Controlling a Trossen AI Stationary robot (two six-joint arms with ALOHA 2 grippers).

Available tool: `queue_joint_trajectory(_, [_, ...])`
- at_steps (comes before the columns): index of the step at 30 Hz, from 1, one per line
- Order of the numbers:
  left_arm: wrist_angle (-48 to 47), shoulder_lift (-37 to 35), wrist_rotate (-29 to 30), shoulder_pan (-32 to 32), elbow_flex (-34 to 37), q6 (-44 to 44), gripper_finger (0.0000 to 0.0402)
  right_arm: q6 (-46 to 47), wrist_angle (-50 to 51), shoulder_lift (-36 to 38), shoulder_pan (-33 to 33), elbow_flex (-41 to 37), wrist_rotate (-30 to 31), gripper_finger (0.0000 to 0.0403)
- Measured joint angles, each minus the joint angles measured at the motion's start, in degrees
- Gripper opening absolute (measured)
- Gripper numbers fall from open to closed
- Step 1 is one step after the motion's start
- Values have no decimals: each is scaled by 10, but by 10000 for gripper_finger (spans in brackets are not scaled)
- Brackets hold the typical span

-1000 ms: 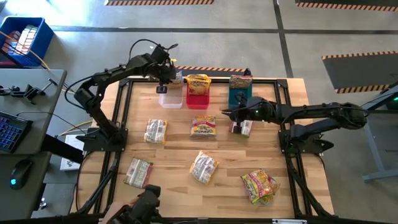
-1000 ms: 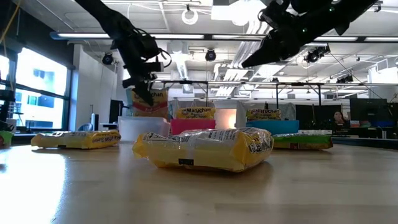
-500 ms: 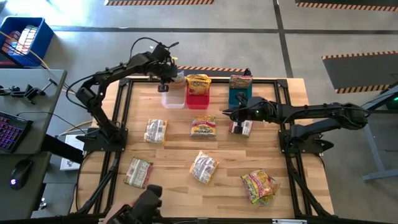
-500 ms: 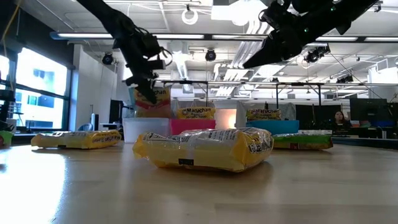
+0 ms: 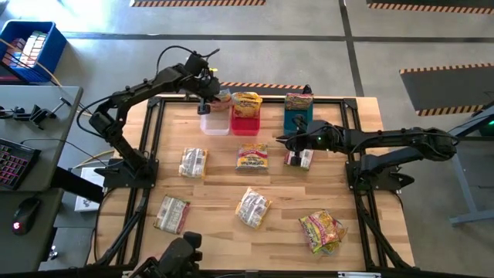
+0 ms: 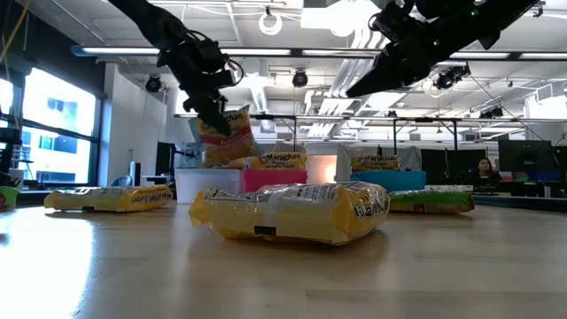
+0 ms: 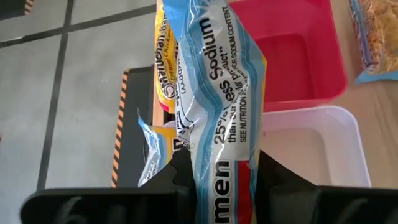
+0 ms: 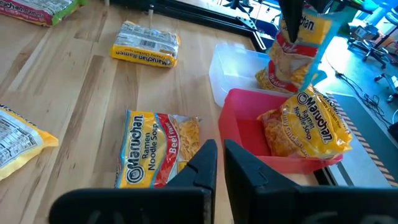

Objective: Sort Maruchan noodles
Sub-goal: Put the blue noodle pack into the transparent bin

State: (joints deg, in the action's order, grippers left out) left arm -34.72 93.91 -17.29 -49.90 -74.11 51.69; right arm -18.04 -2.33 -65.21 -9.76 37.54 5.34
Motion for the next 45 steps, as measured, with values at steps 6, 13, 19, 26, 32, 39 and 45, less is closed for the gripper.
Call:
queue_joint_trajectory(6, [0,5,2,-8,4,-4,55,0,0,0,0,0,0,11])
queue_joint_trajectory(13, [0,22,2,-11,4,-2,55,0,0,0,0,0,0,11])
queue_joint_trajectory(19, [4,29,4,-11,4,-1,55,0,0,0,0,0,0,11])
queue_joint_trajectory(26, [-2,29,43,-11,4,-1,55,0,0,0,0,0,0,11])
queue_joint_trajectory(32, [-8,29,70,-10,3,0,55,1,4,0,0,0,0,11])
queue_joint_trajectory(39, [-14,28,95,-5,3,3,55,2,4,0,0,0,0,11])
queue_joint_trajectory(45, [-16,28,138,12,3,24,55,2,4,0,0,0,0,11])
